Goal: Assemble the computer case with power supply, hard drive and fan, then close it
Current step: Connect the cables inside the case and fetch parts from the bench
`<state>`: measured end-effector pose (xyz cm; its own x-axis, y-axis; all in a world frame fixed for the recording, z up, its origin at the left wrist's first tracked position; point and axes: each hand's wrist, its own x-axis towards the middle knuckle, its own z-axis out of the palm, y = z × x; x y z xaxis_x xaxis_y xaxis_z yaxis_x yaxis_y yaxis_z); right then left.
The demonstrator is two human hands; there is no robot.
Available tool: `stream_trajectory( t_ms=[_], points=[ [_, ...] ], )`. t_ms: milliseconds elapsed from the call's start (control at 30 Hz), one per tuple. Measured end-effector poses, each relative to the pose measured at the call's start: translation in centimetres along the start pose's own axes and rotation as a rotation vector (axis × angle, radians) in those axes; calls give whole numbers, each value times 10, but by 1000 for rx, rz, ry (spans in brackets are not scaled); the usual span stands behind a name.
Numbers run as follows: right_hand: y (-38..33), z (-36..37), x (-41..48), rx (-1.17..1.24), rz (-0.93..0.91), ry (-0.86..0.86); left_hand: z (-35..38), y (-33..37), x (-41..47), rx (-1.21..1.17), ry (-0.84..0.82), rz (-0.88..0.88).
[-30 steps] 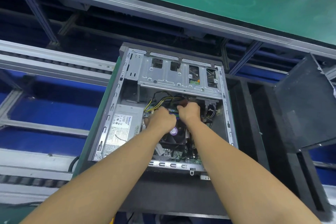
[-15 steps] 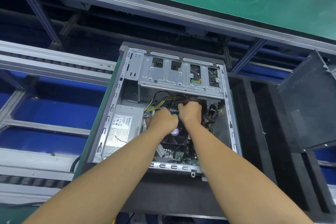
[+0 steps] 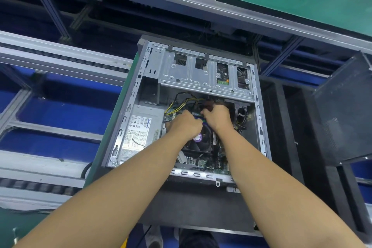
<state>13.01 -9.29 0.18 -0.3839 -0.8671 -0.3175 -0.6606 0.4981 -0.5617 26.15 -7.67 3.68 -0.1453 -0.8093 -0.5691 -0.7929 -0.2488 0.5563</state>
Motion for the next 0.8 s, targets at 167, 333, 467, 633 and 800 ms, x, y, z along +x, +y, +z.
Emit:
stream_trajectory(
  t_ms=[167, 333, 467, 633, 800],
  points=[
    [-7, -4, -2, -222, -78, -16, 2, -1, 3, 10, -4, 7],
    [-13, -5, -3, -412, -138, -56, 5, 1, 6, 69, -11, 12],
    [-17, -5, -4, -501, -172, -110, 7, 1, 9, 78, -11, 15],
    [-20, -5, -6, -501, -189, -109, 9, -1, 12, 54, -9, 20],
    [-15, -5, -9, -382, -150, -52, 10, -3, 16, 109, 132, 103]
  ],
)
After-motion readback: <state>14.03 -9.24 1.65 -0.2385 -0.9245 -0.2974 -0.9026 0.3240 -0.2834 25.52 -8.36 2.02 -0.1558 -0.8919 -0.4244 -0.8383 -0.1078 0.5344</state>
